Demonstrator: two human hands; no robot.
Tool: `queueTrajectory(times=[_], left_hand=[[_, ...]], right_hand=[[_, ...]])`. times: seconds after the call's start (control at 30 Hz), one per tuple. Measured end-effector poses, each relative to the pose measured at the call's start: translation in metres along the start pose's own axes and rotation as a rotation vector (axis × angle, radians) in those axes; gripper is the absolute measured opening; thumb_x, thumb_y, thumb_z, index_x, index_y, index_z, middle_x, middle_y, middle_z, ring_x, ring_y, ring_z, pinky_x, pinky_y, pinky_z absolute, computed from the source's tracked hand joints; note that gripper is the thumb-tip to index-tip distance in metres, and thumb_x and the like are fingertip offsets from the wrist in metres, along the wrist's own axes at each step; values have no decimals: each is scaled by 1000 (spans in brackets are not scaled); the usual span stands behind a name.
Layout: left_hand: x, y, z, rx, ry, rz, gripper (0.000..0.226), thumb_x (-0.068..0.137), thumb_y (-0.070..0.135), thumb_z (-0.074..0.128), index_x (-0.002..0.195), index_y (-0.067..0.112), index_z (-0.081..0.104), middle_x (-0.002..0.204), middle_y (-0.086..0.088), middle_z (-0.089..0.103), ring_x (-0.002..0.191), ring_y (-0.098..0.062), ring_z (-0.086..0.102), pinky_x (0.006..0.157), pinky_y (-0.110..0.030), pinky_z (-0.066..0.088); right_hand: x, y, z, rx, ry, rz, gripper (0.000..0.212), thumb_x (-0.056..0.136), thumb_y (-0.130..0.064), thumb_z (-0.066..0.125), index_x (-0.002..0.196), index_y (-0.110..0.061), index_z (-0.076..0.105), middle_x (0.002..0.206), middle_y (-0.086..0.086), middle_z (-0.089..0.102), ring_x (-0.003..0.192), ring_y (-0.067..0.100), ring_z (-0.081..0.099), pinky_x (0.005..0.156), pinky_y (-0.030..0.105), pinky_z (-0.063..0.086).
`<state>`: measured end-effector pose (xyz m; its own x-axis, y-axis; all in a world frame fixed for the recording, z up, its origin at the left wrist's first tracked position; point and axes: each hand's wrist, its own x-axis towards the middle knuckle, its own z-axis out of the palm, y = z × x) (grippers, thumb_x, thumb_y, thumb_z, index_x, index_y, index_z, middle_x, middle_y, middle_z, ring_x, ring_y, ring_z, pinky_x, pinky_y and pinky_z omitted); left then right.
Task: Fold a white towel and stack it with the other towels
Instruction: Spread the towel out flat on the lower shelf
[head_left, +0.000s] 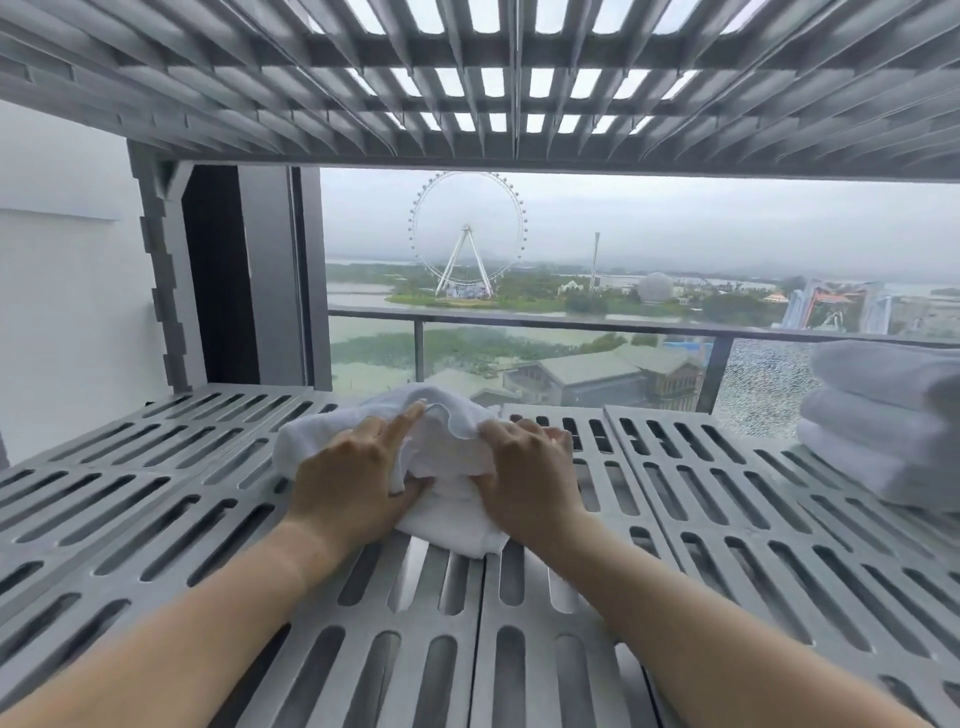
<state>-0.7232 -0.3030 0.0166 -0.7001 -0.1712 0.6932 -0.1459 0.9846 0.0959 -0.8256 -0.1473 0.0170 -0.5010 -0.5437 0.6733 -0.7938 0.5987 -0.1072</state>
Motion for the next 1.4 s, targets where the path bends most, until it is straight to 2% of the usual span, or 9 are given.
queueTrajectory(times=[0.1,0.23,0.4,0.67,0.83,1.0,1.17,1.33,1.4], left_hand=[[4,3,-8,24,146,-7,78,74,50,68,141,33,31,107,-4,66,71,-25,66,49,-30,48],[11,10,-13,143,180,144,99,61,52,79,143,38,24,126,-9,55,67,-27,67,43,-35,53],[14,18,-4,221,-123,77,56,79,54,60,125,36,34,140,-6,32,100,-28,60,61,-36,51],[29,-13,-32,204,16,-17,38,84,28,63,117,27,44,135,-8,40,85,-28,64,59,-34,52],[19,-40,-41,228,-46,50,35,86,8,51,114,28,44,137,-7,34,83,-26,63,55,-31,48],[2,-82,-49,229,-77,8,32,86,4,49,108,26,48,140,-7,30,86,-28,62,61,-38,56],[-5,-108,-55,115,-129,-16,35,81,6,56,107,28,49,138,-7,31,97,-30,60,67,-38,56],[-11,-102,-52,-80,-453,52,43,68,31,55,105,46,41,138,16,9,119,-18,38,89,-34,47],[-11,-96,-53,-178,-443,-8,34,68,45,53,101,45,44,139,17,12,124,-16,34,94,-35,41]], right_hand=[[4,0,-9,127,135,-37,36,78,-19,61,114,-18,61,107,1,67,101,30,56,95,47,37],[11,-9,-21,313,174,-104,39,79,-15,64,117,-15,61,103,5,65,93,30,58,75,33,44],[1,-13,-15,146,-164,-180,49,84,-38,58,131,-25,49,116,3,56,104,27,55,81,37,48],[-6,-30,-25,26,-221,164,87,66,-62,69,125,-8,35,120,6,42,113,22,43,97,31,39],[-8,-59,-8,5,-465,141,54,82,-44,58,123,-10,51,125,7,51,115,25,46,94,34,42],[-1,-58,-11,-133,-510,52,23,90,-9,40,101,-6,60,101,12,62,97,26,58,82,29,42],[1,-19,-25,-144,-458,171,21,89,-18,51,105,-9,63,102,9,62,99,25,60,79,28,46],[8,-32,-31,-15,-401,139,32,85,-28,56,116,-22,62,127,-1,59,120,18,51,103,29,37],[10,-47,-27,22,-362,112,35,83,-40,57,115,-28,62,122,-6,63,115,15,55,98,28,42]])
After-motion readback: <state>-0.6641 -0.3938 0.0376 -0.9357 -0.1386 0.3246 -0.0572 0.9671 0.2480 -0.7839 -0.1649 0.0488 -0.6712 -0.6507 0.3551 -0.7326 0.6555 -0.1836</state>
